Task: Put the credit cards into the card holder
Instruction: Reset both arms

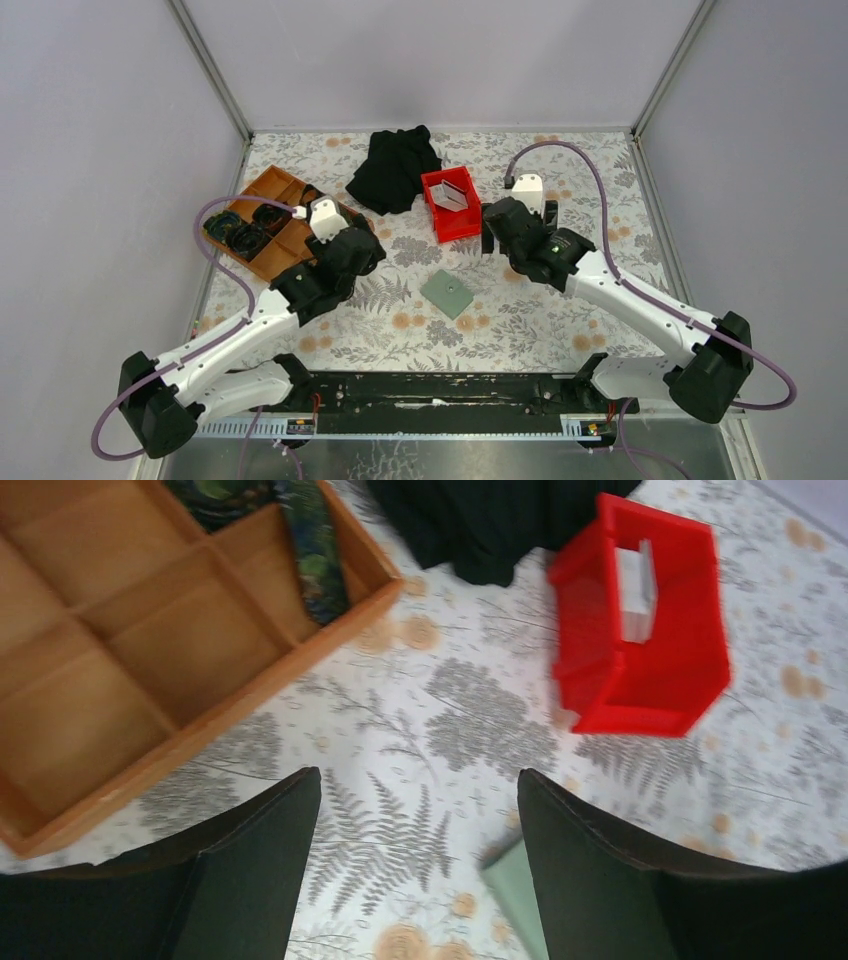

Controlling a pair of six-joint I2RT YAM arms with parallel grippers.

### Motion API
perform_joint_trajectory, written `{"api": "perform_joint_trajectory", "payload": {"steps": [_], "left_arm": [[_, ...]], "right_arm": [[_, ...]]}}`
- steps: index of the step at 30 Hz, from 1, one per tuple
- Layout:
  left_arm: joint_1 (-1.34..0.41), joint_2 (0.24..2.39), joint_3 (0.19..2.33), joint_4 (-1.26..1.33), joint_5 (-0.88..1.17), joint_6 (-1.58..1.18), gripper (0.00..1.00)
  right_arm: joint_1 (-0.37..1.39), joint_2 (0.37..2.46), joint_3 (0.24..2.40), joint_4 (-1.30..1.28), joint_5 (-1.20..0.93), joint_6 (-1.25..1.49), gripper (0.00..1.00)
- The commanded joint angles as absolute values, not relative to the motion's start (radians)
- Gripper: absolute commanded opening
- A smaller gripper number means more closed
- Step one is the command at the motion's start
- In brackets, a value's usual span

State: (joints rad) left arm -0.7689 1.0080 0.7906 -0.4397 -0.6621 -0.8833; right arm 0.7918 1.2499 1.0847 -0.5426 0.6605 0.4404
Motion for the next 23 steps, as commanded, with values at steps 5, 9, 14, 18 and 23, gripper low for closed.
{"api": "perform_joint_trajectory", "payload": {"steps": [5,9,14,18,23], "left_arm": [[-0.778,0.891,0.748,-0.566,-0.9,-0.879,0.99],[-0.78,0.874,0.731,-0.574,-0.924,-0.868,1.0],[-0.784,0.88,0.71,-0.574,-0.936,-0.881,1.0],[-0.787,0.886,0.702,-0.566,-0.952,-0.888,1.0],[-0.792,0.9,0.704,-0.557,-0.958,-0.877,1.0]], "right_arm": [[0.782,1.164,1.028,-0.601,0.803,0.527,0.99],[0.782,1.137,1.03,-0.64,0.848,0.568,0.99],[0.782,1.109,1.022,-0.698,0.908,0.604,0.99],[0.782,1.08,1.006,-0.715,0.928,0.601,0.99],[0.782,1.02,0.965,-0.659,0.906,0.545,0.99]]}}
